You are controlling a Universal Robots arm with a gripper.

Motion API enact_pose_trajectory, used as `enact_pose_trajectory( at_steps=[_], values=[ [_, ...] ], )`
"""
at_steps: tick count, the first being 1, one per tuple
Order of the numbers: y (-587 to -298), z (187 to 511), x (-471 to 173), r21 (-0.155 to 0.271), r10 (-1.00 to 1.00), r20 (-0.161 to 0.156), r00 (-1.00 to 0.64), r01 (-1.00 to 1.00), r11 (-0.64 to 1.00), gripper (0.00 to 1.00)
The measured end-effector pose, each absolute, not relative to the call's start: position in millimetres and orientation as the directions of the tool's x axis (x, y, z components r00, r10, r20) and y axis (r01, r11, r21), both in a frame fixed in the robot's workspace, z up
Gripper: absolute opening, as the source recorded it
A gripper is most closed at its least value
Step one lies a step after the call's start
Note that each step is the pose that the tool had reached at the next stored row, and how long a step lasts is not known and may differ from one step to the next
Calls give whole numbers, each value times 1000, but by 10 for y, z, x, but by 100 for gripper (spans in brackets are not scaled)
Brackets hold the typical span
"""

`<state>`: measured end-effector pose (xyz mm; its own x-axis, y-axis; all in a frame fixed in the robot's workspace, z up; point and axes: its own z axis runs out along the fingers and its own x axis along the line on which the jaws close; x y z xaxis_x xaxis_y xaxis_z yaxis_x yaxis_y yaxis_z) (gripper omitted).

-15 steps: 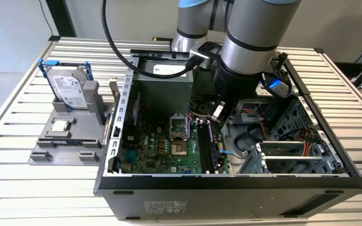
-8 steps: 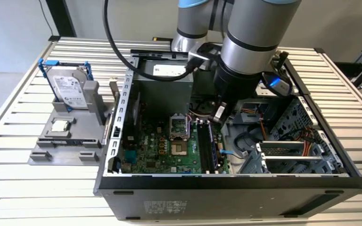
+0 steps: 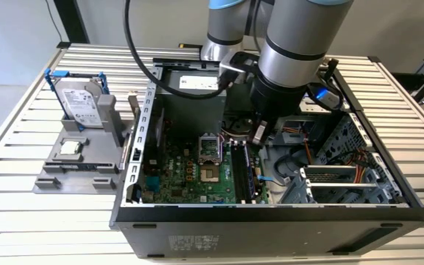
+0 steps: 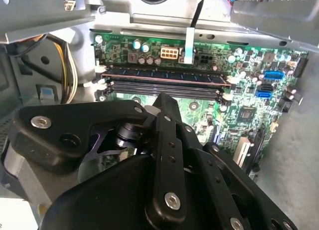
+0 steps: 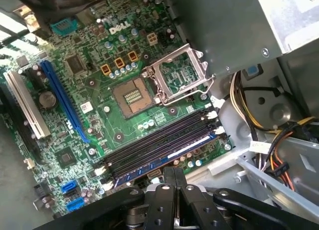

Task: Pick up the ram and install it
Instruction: 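Press down the ram until it locks into place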

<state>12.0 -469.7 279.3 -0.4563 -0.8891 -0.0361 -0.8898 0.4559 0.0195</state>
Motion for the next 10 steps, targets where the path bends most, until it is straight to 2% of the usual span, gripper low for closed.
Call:
enact_pose_trajectory(
  at_steps=[10],
  values=[
    [-4697, 2790, 120, 20, -916, -36, -400, -916, 400, 0]
  ],
)
